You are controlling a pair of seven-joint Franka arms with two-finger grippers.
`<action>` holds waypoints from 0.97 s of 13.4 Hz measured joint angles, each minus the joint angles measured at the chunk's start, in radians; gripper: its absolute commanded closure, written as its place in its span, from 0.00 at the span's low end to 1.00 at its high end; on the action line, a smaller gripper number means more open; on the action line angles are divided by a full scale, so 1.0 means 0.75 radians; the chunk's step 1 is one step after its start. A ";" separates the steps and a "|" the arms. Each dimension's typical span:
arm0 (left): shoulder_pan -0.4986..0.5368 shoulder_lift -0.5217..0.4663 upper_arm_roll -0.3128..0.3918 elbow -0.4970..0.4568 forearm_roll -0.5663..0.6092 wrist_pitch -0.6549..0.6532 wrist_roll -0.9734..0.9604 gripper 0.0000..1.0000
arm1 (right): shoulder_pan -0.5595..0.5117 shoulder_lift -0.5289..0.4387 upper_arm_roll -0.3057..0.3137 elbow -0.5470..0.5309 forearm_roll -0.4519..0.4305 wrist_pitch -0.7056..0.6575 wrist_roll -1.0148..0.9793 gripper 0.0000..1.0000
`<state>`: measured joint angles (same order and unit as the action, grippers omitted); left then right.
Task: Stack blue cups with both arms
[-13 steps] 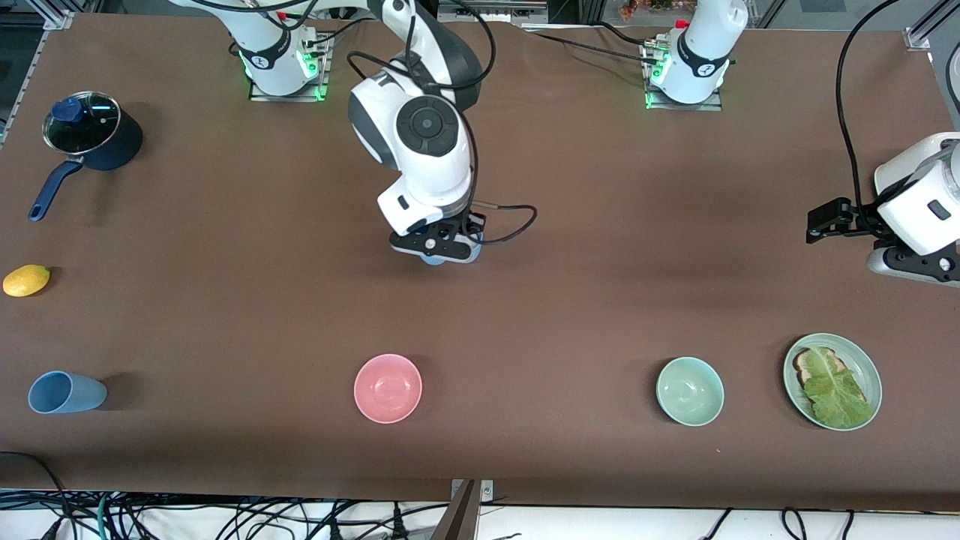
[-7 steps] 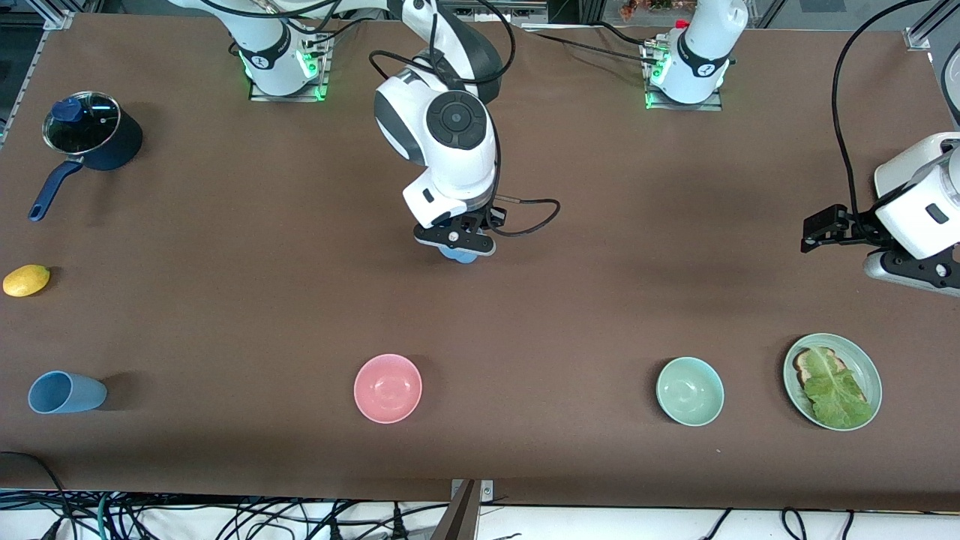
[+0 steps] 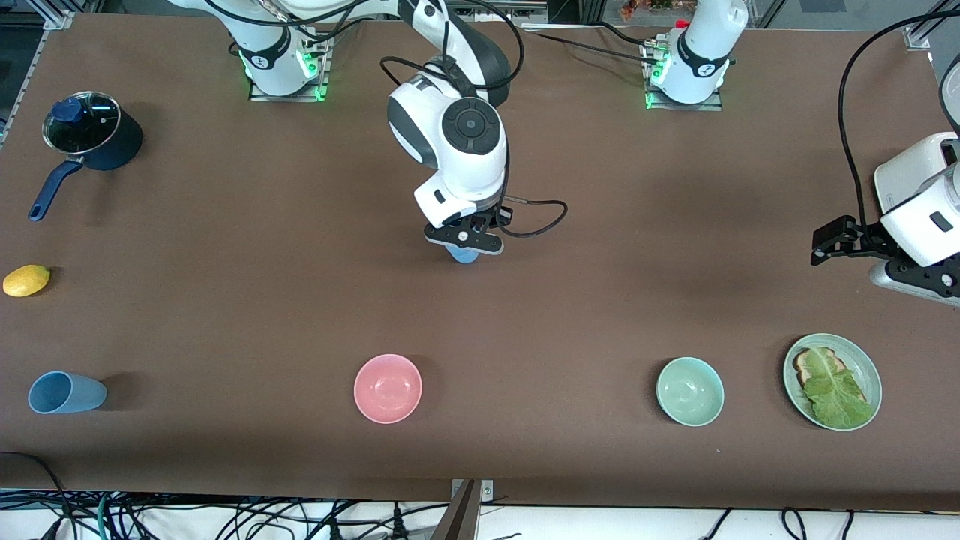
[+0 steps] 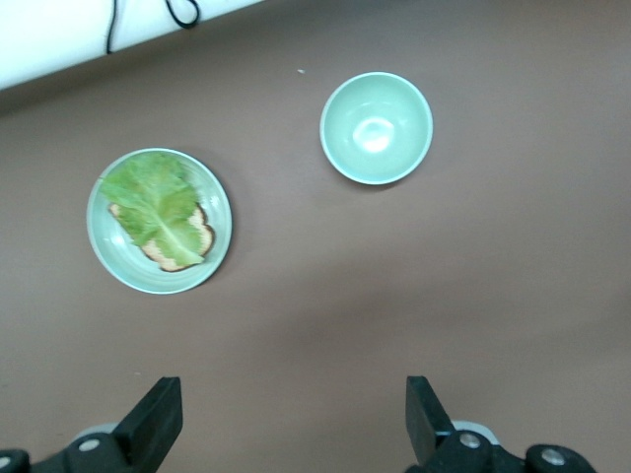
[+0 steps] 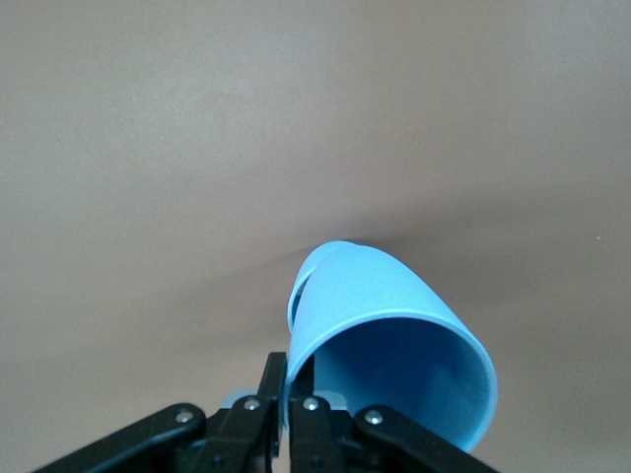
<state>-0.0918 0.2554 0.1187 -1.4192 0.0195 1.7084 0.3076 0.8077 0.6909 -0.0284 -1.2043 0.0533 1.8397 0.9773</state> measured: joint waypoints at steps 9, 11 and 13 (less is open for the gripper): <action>-0.013 -0.010 -0.001 0.001 0.014 0.033 -0.056 0.01 | 0.012 0.012 0.003 0.001 0.003 0.000 0.003 1.00; -0.013 -0.034 0.000 -0.016 0.014 0.033 -0.073 0.01 | 0.016 0.012 0.010 0.001 0.004 0.000 0.005 1.00; -0.007 -0.095 0.001 -0.092 0.014 0.060 -0.080 0.01 | 0.018 0.013 0.011 0.001 0.018 0.000 0.006 1.00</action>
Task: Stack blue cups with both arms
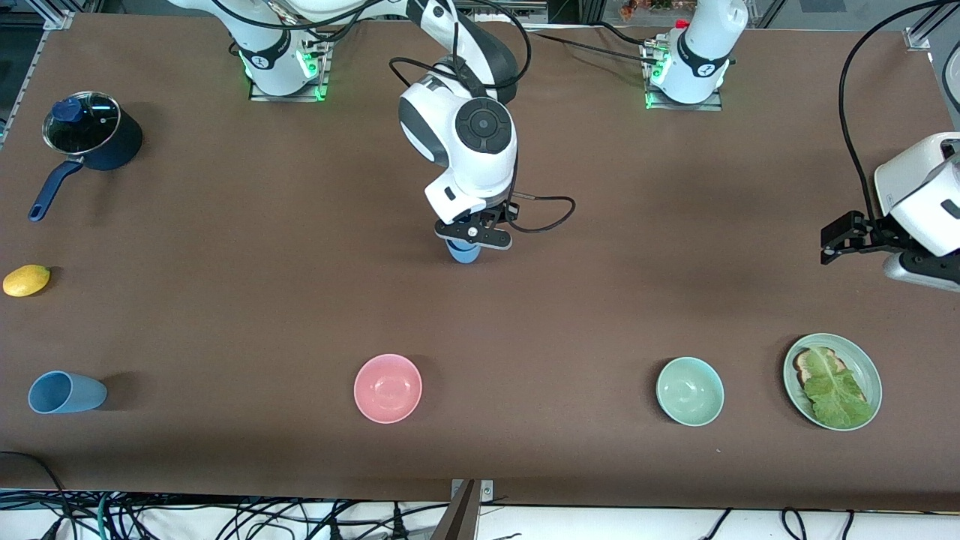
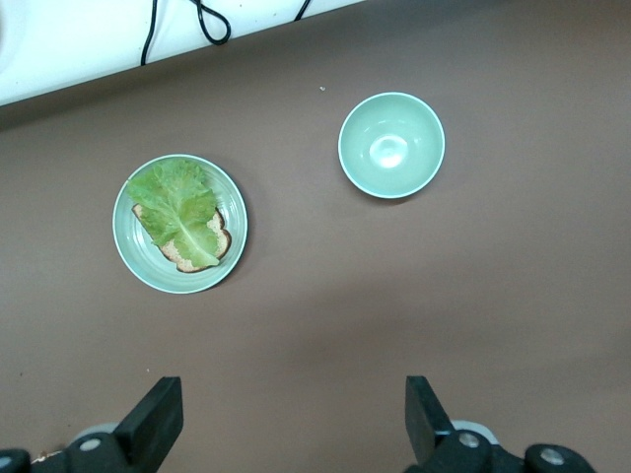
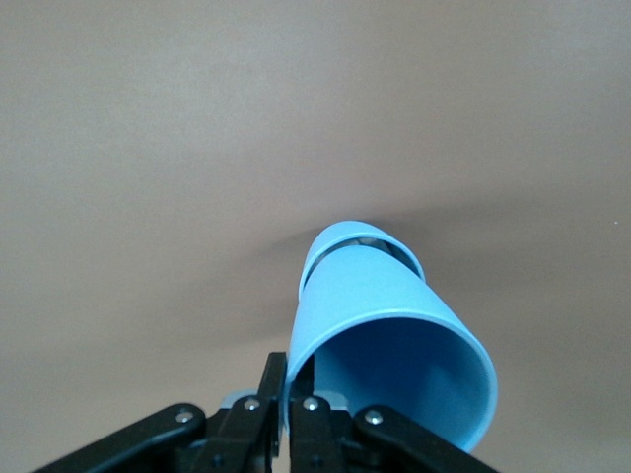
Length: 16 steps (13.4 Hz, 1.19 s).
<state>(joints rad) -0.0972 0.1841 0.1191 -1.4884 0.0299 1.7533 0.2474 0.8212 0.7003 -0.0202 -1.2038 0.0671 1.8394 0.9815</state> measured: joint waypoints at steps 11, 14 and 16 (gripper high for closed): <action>0.106 -0.205 -0.088 -0.281 0.000 0.123 -0.001 0.01 | -0.005 0.012 -0.009 0.012 -0.020 -0.029 -0.018 0.00; 0.107 -0.253 -0.088 -0.345 0.000 0.137 -0.001 0.01 | -0.034 -0.003 -0.021 0.047 -0.025 -0.111 -0.142 0.00; 0.108 -0.255 -0.088 -0.351 0.000 0.140 -0.001 0.01 | -0.102 -0.034 -0.025 0.054 -0.025 -0.143 -0.265 0.00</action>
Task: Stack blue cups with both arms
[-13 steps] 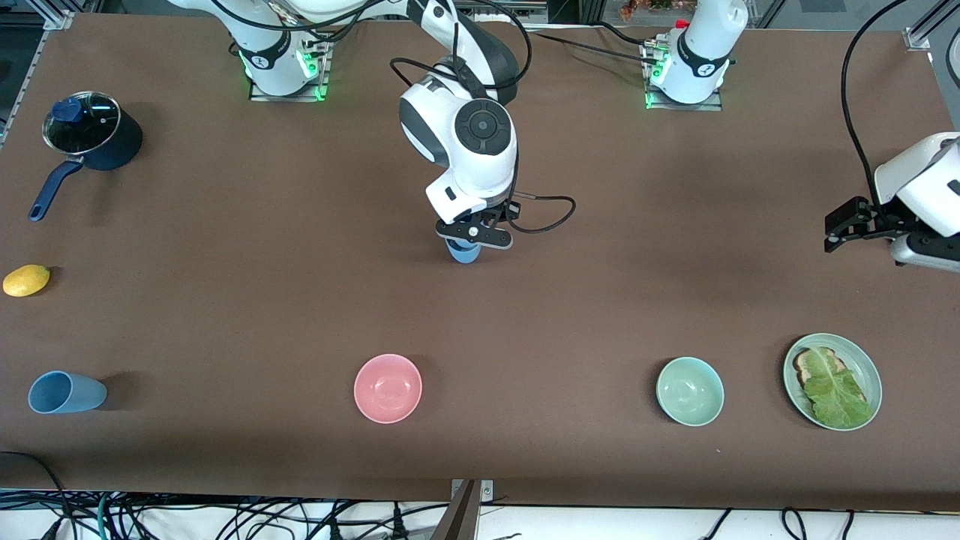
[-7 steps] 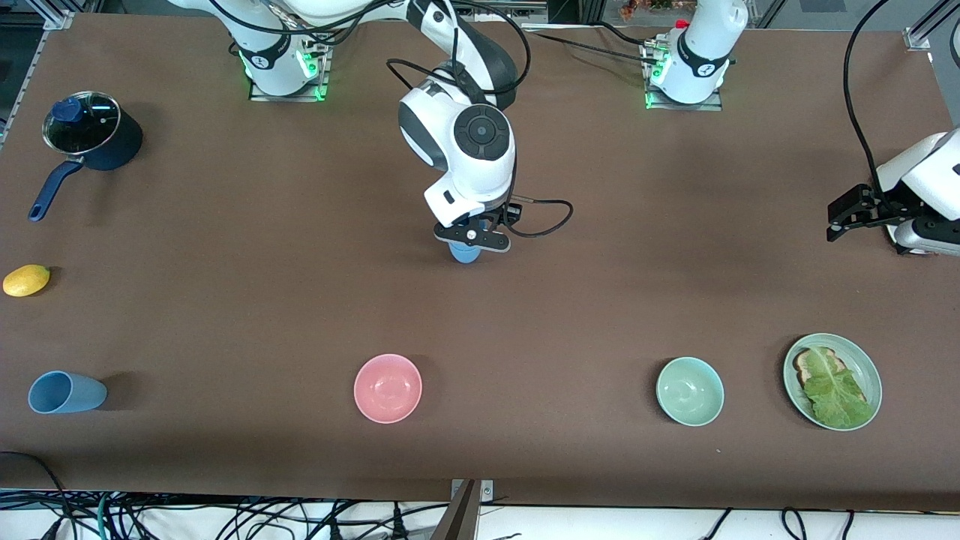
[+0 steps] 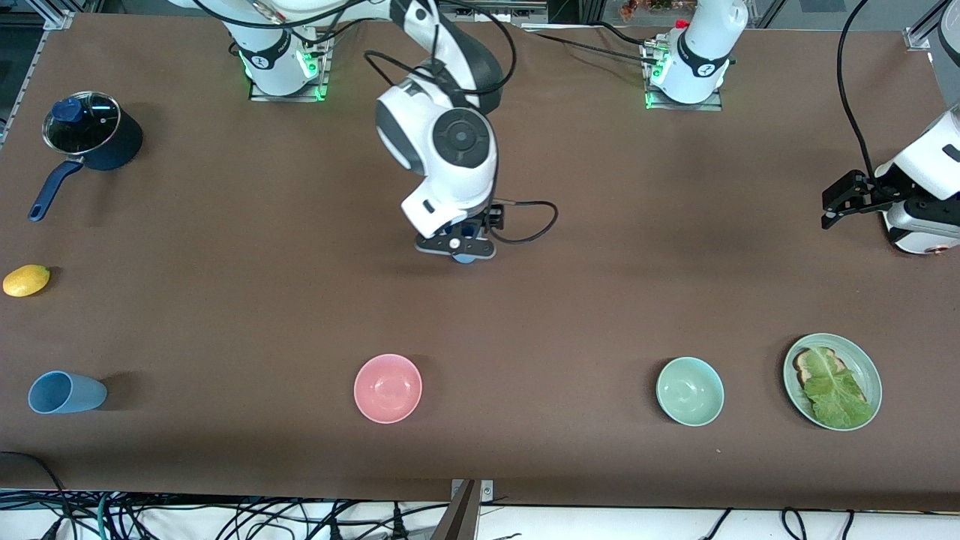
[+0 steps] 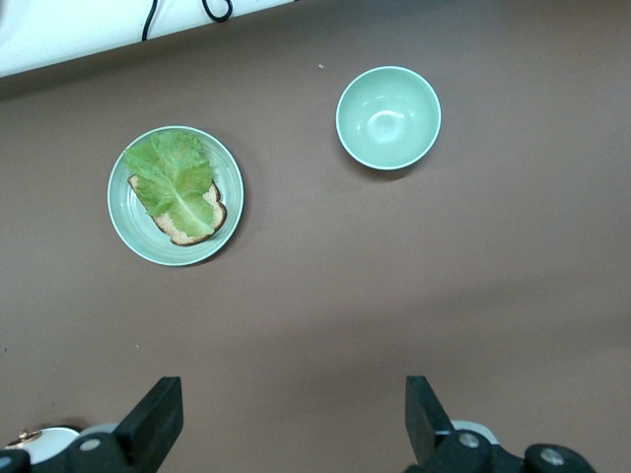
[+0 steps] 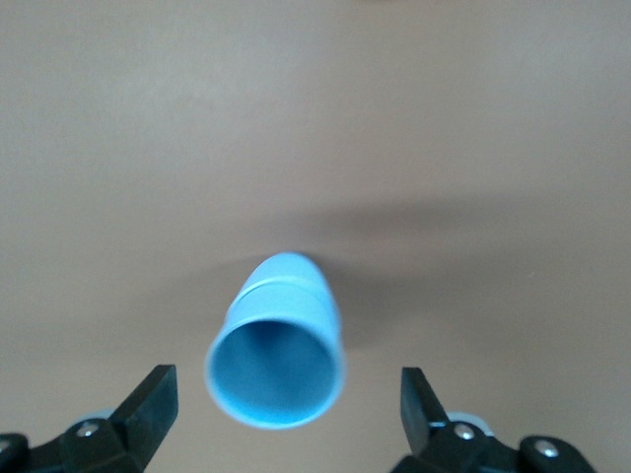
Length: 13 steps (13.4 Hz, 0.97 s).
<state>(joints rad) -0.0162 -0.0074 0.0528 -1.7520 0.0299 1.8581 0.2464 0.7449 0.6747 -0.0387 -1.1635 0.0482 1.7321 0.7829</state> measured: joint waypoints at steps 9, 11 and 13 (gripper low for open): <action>0.003 0.000 -0.001 -0.002 0.000 0.003 0.000 0.01 | -0.228 -0.082 -0.151 -0.070 0.003 -0.109 -0.398 0.00; 0.003 0.000 -0.002 -0.002 0.000 0.004 -0.001 0.01 | -0.359 -0.175 -0.114 -0.184 -0.017 -0.093 -0.423 0.00; 0.003 0.000 -0.005 -0.001 0.000 0.007 -0.009 0.01 | -0.554 -0.296 0.003 -0.335 -0.090 -0.030 -0.430 0.00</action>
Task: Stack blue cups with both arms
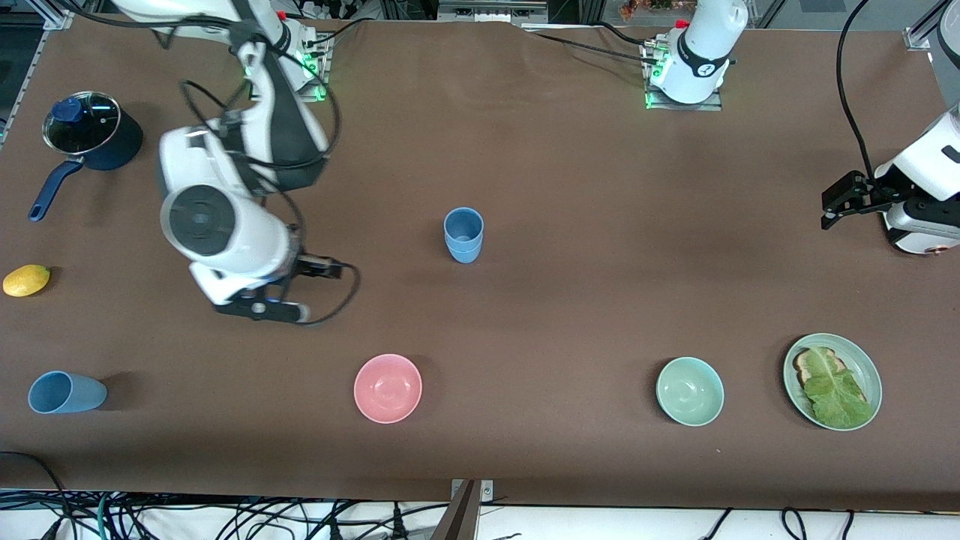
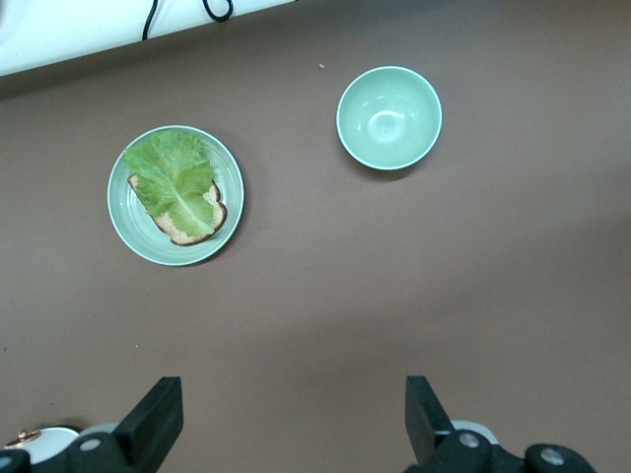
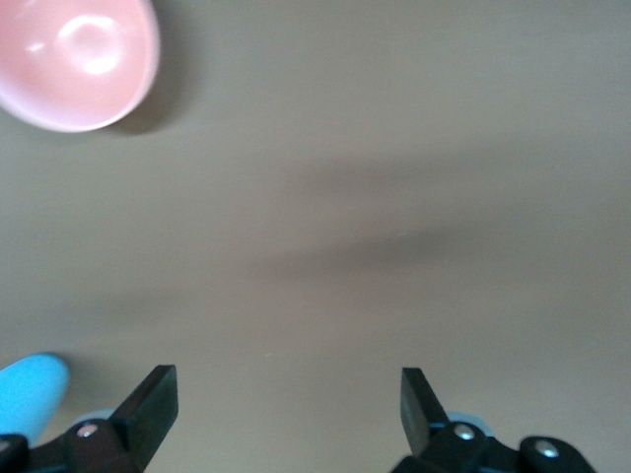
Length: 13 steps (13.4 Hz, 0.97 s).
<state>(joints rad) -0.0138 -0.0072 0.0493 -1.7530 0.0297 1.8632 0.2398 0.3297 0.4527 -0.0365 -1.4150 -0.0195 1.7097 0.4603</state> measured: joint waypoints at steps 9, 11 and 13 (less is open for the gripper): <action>-0.005 0.000 -0.042 0.043 0.000 -0.002 -0.204 0.01 | -0.404 -0.622 0.090 -0.364 -0.035 -0.205 -0.410 0.00; -0.005 0.000 -0.043 0.062 -0.008 -0.024 -0.212 0.01 | -0.405 -0.640 0.046 -0.318 -0.032 -0.292 -0.425 0.00; -0.005 -0.001 -0.043 0.081 -0.027 -0.043 -0.216 0.01 | -0.405 -0.633 0.016 -0.303 -0.029 -0.303 -0.490 0.00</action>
<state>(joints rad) -0.0179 -0.0076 0.0173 -1.6922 0.0093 1.8307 0.0780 0.0256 -0.0224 -0.0247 -1.6419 -0.0415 1.4827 0.0925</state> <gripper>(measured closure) 0.004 0.000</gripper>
